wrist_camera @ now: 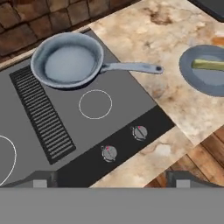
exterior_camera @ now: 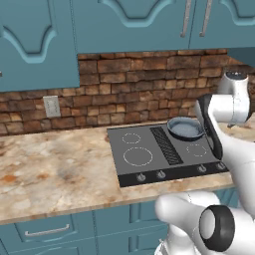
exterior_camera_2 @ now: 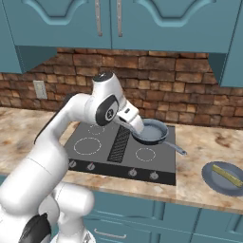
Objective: Pick up the butter stick and place it in the pan. Then turn on the burner for the pan.
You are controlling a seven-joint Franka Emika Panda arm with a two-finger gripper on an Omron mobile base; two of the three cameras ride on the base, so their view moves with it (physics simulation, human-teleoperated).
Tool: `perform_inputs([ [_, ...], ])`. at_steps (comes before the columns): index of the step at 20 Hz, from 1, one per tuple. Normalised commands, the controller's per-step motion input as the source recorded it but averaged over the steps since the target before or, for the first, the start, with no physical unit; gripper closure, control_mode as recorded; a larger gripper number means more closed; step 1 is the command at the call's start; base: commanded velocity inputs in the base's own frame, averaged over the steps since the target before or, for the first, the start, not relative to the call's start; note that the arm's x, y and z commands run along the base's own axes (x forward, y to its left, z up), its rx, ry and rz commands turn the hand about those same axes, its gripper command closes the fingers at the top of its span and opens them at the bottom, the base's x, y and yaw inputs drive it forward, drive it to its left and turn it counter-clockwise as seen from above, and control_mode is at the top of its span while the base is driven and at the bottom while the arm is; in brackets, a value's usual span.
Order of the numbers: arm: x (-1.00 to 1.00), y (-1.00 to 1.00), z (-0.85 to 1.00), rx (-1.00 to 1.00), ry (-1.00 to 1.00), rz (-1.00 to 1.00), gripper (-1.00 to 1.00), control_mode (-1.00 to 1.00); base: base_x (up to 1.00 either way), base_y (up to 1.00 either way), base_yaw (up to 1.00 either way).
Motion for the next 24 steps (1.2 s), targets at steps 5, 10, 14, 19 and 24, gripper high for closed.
perform_inputs([
  [5, -0.01, -1.0, -0.08, 0.1, 0.0, -0.37, -1.0, -1.0, 0.0, 0.0, 0.0],
  [10, -0.13, -0.96, -0.15, 0.1, -0.06, -0.34, -1.0, -1.0, 0.0, 0.0, 0.0],
  [14, -0.38, -0.81, -0.23, 0.11, -0.12, -0.3, -1.0, -1.0, 0.0, 0.0, 0.0],
  [19, -0.38, -0.83, -0.26, 0.12, -0.15, -0.28, -1.0, -1.0, 0.0, 0.0, 0.0],
  [24, -0.28, -0.91, -0.21, 0.16, -0.08, -0.28, -1.0, -1.0, 0.0, 0.0, 0.0],
])
